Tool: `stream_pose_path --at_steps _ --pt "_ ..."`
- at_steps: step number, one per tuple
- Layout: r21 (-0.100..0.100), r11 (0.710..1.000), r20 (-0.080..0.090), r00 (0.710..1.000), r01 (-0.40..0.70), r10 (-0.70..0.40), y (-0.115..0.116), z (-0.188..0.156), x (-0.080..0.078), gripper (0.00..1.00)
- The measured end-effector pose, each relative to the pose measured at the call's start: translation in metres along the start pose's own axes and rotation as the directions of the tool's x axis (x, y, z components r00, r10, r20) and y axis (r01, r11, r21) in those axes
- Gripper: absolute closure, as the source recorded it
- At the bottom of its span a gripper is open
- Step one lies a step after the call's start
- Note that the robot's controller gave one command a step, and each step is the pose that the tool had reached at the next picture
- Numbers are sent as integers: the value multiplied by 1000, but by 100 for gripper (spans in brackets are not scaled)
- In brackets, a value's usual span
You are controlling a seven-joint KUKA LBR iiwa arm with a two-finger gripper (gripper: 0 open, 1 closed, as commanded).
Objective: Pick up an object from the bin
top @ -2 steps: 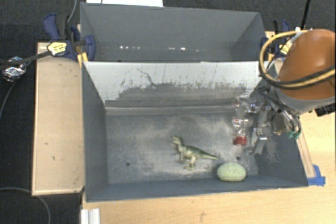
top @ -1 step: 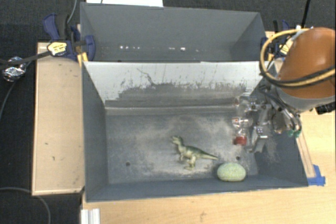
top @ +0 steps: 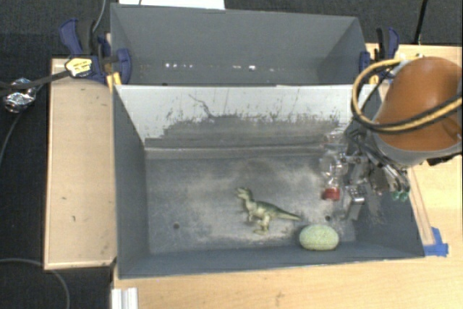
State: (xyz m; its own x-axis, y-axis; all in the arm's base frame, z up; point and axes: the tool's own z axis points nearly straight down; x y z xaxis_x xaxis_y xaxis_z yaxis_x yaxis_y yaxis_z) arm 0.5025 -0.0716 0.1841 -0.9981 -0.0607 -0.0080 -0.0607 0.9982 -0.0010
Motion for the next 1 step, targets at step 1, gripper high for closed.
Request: stream_pose_path --at_steps 1 --pt "0 985 0 985 172 -172 6 60 8 0"
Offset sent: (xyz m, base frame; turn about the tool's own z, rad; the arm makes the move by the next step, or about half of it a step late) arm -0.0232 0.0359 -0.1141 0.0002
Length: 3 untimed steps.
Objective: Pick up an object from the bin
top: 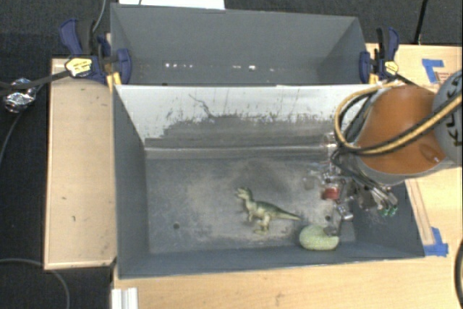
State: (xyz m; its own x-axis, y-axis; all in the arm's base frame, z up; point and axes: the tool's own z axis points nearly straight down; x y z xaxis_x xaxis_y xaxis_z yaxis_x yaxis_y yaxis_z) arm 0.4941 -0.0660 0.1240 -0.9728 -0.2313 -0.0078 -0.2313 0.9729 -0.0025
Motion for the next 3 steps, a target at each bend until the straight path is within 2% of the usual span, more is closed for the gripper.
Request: stream_pose_path --at_steps 1,2,3 --pt "-1 997 -3 997 83 -83 12 30 4 0" --pt "0 990 1 990 -142 142 29 38 -7 0" --pt "2 974 -1 974 228 -228 48 50 -21 100"
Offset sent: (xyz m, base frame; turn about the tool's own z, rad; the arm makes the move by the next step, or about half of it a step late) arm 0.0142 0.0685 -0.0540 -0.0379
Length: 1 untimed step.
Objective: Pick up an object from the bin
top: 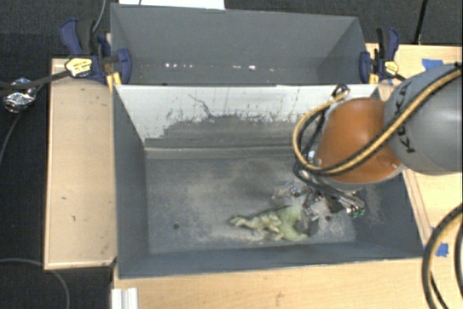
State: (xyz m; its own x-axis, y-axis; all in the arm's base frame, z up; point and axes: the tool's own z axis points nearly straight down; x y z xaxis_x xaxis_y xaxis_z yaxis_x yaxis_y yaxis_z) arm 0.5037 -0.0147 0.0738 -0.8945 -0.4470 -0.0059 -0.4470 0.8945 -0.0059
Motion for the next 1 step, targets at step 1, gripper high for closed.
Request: stream_pose_path --at_steps 1 --pt "0 1000 0 1000 1 -1 0 0 0 100"
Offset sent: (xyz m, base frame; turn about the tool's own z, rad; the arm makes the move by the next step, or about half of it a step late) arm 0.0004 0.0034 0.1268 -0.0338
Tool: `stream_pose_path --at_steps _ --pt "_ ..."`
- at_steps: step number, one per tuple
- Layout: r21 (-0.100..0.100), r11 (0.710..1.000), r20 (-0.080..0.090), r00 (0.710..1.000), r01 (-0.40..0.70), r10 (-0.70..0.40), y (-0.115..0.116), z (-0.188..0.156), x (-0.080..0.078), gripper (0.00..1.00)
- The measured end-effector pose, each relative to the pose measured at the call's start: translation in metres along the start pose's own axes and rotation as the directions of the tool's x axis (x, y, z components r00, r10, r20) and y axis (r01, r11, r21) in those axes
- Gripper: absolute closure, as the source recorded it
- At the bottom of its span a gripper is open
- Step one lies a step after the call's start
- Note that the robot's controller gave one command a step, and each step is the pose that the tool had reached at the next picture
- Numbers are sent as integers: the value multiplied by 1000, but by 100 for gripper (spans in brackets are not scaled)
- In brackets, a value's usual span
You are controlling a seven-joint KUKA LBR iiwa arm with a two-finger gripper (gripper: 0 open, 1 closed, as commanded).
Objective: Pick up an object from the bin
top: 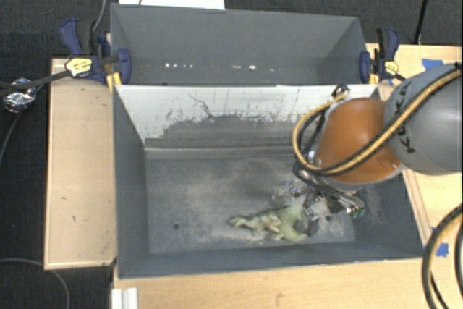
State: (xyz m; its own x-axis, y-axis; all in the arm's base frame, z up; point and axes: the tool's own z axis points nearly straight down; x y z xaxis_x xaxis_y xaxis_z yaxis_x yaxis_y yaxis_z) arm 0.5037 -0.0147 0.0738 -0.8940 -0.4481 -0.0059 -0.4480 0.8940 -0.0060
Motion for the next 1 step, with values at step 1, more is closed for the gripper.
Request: stream_pose_path --at_steps 1 --pt "0 1000 3 1000 29 -29 2 -127 -3 100"
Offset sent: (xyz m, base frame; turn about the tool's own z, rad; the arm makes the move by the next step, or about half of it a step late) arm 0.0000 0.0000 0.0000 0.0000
